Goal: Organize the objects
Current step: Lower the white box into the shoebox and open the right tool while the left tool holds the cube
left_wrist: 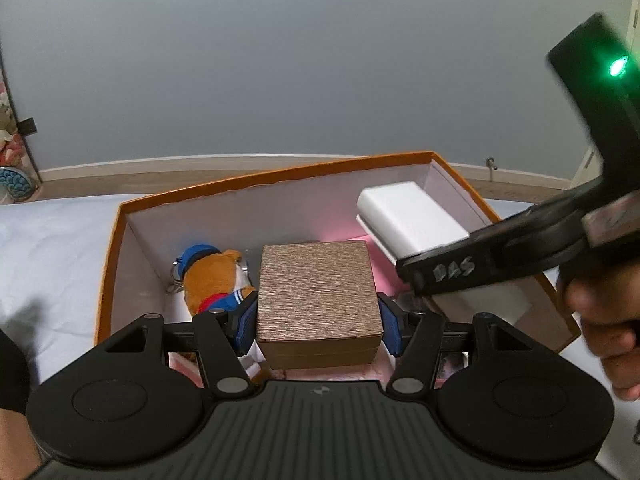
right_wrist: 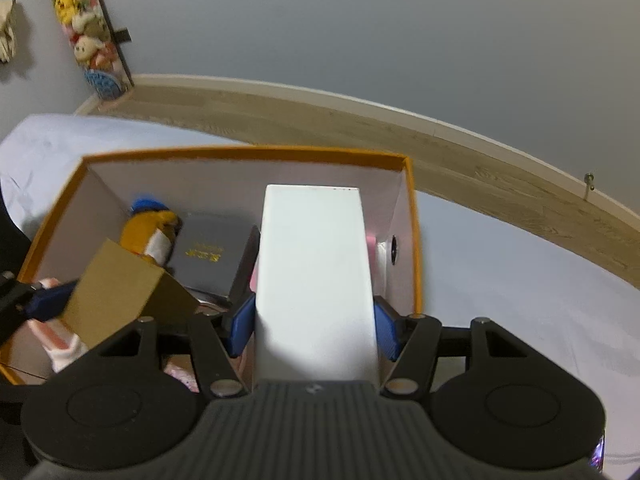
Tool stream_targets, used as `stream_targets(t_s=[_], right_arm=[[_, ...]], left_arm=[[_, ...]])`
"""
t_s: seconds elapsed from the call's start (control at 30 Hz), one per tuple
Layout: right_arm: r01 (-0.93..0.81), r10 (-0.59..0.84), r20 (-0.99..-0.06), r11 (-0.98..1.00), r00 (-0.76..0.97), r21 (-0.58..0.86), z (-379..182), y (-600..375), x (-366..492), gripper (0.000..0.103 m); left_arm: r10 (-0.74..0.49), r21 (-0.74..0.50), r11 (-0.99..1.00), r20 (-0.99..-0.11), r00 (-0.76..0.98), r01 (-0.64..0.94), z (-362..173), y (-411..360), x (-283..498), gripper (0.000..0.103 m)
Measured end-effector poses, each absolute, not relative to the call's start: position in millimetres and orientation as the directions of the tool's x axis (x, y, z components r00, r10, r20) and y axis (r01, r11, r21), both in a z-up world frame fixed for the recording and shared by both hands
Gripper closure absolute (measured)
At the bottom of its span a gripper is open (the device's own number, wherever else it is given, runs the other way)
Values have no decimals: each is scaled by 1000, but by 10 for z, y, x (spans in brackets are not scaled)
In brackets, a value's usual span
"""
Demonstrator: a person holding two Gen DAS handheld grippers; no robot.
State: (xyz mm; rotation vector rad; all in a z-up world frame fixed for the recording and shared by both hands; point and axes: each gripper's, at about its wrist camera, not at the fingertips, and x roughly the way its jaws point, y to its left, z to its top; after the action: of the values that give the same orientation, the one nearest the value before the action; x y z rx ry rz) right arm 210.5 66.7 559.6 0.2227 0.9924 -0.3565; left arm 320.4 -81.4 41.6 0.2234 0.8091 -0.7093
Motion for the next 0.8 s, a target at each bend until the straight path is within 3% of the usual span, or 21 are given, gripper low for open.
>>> stream_targets(t_s=[0.37,0.7,0.8], right_arm=[[371,-307,-851,917,427,-144,5384,833,2332,41],[244,-454,-839,887,299,-393,5096,987,2633,40],[281,-484,-816,869,315,-407,5181,951,2610,29]], left_arm=[[-457,-41,759,-744,487,650,392,-773,3194,35],[-451,-55,778,-742,496,626,395,-684,3267,35],[-453,-60,778,-744,492,625,388,-677,3282,35]])
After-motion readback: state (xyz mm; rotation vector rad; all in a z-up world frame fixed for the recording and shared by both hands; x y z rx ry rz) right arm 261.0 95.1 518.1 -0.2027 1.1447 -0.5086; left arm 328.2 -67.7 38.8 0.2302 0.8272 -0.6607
